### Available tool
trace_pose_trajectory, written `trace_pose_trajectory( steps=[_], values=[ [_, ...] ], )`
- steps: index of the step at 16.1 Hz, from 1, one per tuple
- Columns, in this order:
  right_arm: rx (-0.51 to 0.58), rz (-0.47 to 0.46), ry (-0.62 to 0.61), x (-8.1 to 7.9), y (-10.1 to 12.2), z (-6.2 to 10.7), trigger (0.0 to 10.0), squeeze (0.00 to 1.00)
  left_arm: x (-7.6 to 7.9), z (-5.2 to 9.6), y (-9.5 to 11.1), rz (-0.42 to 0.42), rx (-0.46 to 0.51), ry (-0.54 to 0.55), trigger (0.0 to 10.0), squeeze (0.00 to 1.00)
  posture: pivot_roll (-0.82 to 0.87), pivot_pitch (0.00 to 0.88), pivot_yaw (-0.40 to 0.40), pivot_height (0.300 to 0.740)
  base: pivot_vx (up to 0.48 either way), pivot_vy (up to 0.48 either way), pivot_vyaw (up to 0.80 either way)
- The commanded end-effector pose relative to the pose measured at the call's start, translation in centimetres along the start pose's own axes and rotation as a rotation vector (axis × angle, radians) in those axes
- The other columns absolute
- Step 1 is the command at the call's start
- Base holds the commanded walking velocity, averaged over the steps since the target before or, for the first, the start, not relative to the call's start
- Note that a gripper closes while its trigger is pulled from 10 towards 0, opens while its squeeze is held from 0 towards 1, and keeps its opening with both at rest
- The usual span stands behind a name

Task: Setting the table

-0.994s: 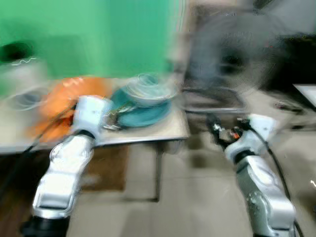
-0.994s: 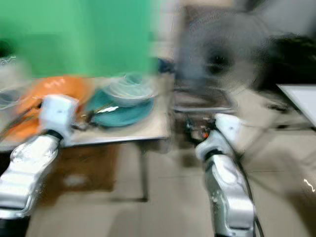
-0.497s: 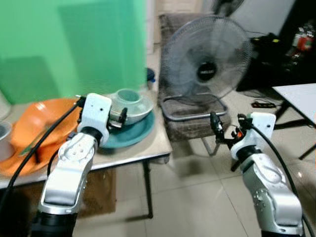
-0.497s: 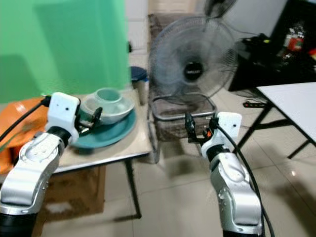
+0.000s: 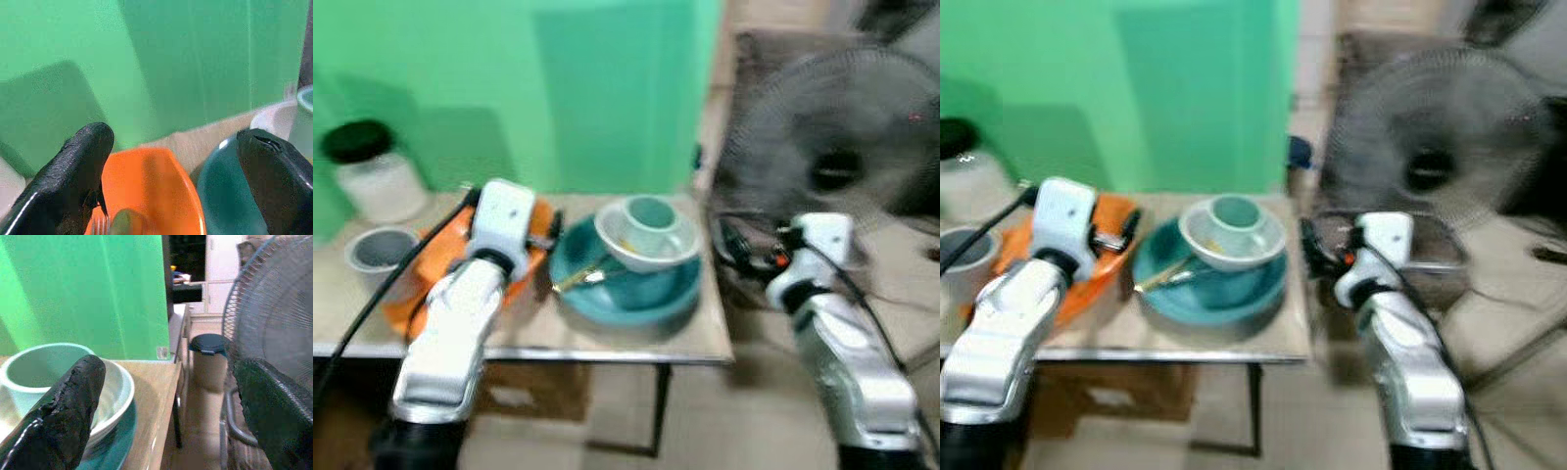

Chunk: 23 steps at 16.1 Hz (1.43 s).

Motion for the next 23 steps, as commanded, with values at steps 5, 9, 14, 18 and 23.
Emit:
trace_pose_trajectory(
  steps=[5,9,14,18,23],
  values=[
    [0.041,0.021,0.001,0.6,1.7,-0.3,10.0,0.0,-0.8,-0.3,0.4,-0.011,0.012,0.04,10.0,0.0,-0.06,0.0,-0.002,0.74,0.0,-0.192,0.11],
    [0.043,0.031,0.001,1.2,2.1,-0.3,10.0,0.0,-0.6,-0.4,0.4,-0.007,0.011,0.042,10.0,0.0,-0.06,0.0,-0.007,0.74,0.0,-0.48,0.73],
    [0.037,0.003,0.015,0.9,2.6,-0.7,10.0,0.0,-0.3,-0.2,0.2,-0.007,0.006,0.011,10.0,0.0,-0.06,0.0,-0.019,0.74,0.0,-0.288,0.0],
    [-0.093,-0.065,0.116,-1.1,2.5,-1.1,10.0,0.0,0.3,0.2,-0.1,0.009,0.012,-0.131,10.0,0.0,-0.06,0.0,-0.037,0.74,0.0,0.0,0.0],
    [-0.257,-0.057,0.106,-1.5,2.8,-2.1,10.0,1.0,2.8,1.5,0.0,-0.003,0.035,-0.489,10.0,1.0,-0.07,0.0,-0.032,0.74,0.0,0.0,0.0]
  ],
)
Point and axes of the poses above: a point about 5 cm out from each wrist's last joint towards the gripper, its own z axis pointing back from the gripper into the wrist, its own y axis along the axis of the wrist's last joint, x = y × z, the point moved 4 cm from there along -z, pointing out of the wrist towards the gripper, and after that the axes turned 6 degrees about -z, right-handed, at the moved point
